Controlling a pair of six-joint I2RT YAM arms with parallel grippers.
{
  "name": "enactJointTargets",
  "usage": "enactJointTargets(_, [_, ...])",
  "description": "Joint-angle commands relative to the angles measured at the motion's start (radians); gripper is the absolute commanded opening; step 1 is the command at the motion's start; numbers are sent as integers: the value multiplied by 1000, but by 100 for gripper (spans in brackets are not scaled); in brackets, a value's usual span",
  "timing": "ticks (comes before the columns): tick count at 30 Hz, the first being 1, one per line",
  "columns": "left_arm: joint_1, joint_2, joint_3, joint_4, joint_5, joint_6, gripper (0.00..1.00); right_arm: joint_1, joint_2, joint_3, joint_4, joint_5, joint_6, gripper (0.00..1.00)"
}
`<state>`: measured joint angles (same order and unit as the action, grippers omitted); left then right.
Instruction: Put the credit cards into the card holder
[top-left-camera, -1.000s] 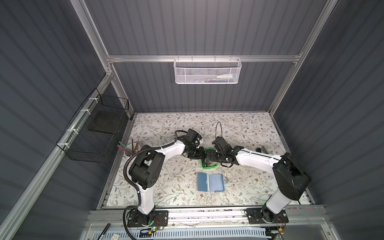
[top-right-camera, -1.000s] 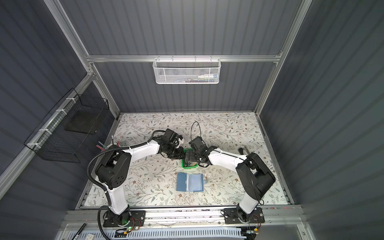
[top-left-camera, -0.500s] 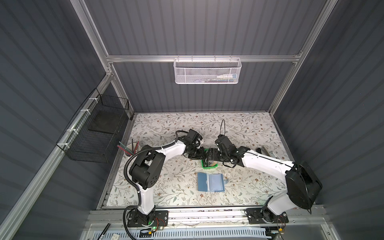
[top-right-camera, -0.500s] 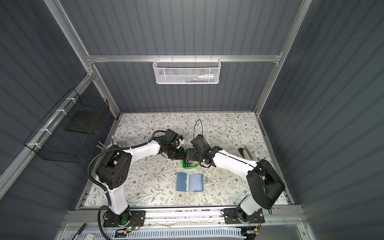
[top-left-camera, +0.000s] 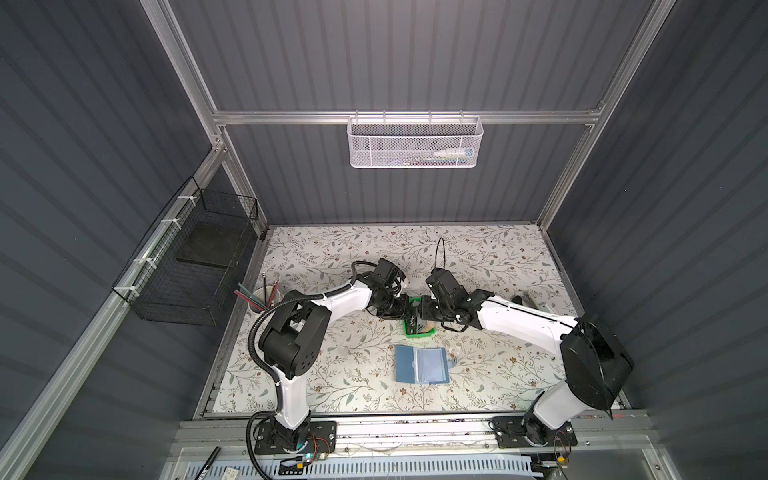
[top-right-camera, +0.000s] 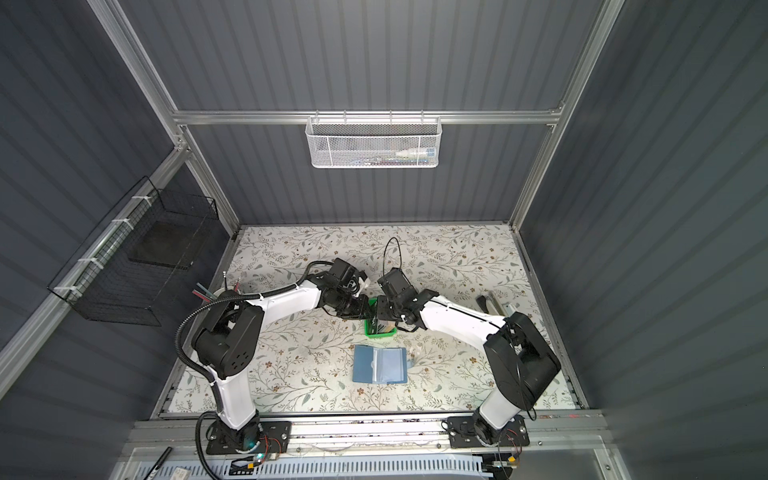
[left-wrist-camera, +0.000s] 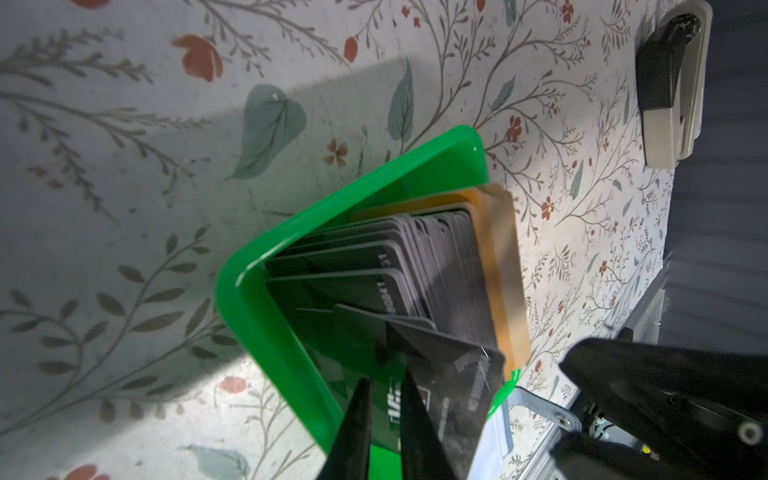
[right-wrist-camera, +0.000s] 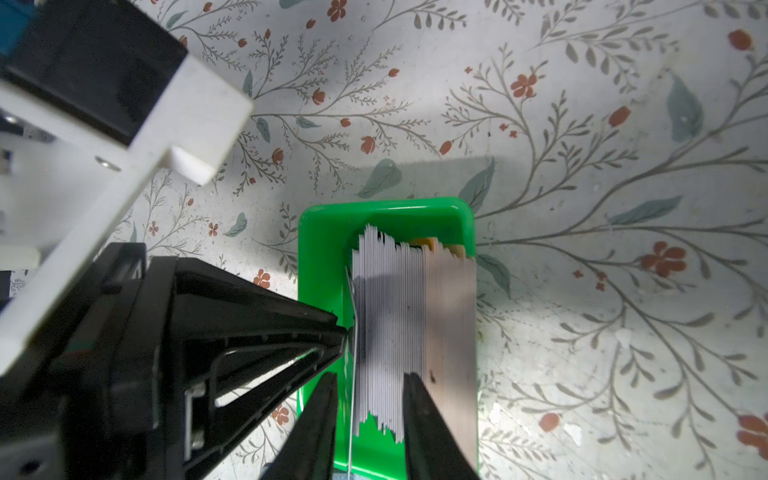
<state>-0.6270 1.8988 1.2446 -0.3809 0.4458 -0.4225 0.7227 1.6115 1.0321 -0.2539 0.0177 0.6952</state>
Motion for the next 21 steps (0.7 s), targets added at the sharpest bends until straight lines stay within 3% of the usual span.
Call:
enactJointTargets(1, [-8,23,21,-37,-9,1,16,7,27,38,2,-12,-14,28])
enactJointTargets(21, [-8,14,20,-38,-4,-3,16,6,119,77,15,-10,-23,15])
